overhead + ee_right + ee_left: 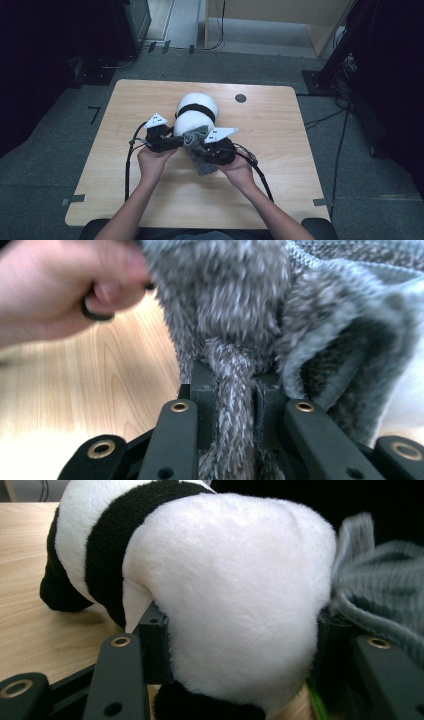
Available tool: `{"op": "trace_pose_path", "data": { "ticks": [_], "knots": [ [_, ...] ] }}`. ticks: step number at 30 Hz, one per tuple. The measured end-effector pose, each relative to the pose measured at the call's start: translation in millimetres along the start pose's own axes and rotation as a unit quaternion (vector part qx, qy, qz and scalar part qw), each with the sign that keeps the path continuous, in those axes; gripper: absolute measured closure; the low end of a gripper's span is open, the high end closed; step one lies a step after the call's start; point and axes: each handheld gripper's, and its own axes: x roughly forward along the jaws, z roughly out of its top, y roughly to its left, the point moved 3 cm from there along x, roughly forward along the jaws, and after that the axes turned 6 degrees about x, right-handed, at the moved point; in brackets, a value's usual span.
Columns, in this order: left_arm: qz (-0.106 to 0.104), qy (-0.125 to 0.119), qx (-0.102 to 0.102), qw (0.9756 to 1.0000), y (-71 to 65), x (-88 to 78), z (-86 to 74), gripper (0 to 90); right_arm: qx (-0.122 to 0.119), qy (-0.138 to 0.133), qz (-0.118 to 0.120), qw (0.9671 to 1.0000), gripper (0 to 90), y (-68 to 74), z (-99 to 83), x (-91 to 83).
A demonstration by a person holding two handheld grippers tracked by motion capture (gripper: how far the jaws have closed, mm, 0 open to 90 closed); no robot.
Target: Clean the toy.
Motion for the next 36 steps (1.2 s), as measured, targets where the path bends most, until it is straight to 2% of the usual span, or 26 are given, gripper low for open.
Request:
{"op": "trace_pose_path", "data": {
  "ticks": [3,6,9,14,16,20,29,33,36],
  "knots": [
    [0.004,-0.001,0.005,1.0000,-0.5,-1.3,1.1,42.3,-0.004,0.008,-0.002,1.0000,77.0,0.1,-3.7,6.0],
    [-0.002,-0.009,-0.005,0.9999,0.6,-3.3,2.4,42.2,-0.010,0.025,-0.007,0.9996,77.1,-2.4,-9.1,12.7],
    [-0.003,-0.017,0.001,0.9998,0.7,-5.5,4.0,42.1,-0.014,0.038,-0.016,0.9990,77.0,-5.9,-14.5,18.0],
    [-0.007,-0.023,0.002,0.9997,2.1,-8.8,5.1,42.0,-0.007,0.050,-0.025,0.9984,77.1,-15.4,-18.2,19.2],
    [-0.006,-0.026,0.007,0.9996,2.2,-10.0,5.3,42.0,0.005,0.051,-0.028,0.9983,77.2,-22.8,-19.5,16.3],
    [-0.010,-0.030,0.006,0.9995,3.0,-12.3,5.6,41.9,0.021,0.046,-0.033,0.9982,77.2,-36.2,-20.6,9.1],
    [-0.010,-0.033,0.007,0.9994,6.8,-15.3,4.3,41.8,0.062,0.031,-0.065,0.9955,77.3,-63.8,-22.1,-11.8],
    [-0.005,-0.028,0.011,0.9995,8.4,-15.4,2.5,41.7,0.081,0.011,-0.076,0.9937,77.3,-74.9,-19.7,-25.0],
    [0.003,-0.015,0.019,0.9997,9.0,-12.6,-0.2,41.7,0.108,-0.019,-0.080,0.9907,77.4,-84.9,-16.6,-41.7]
  ]
}}
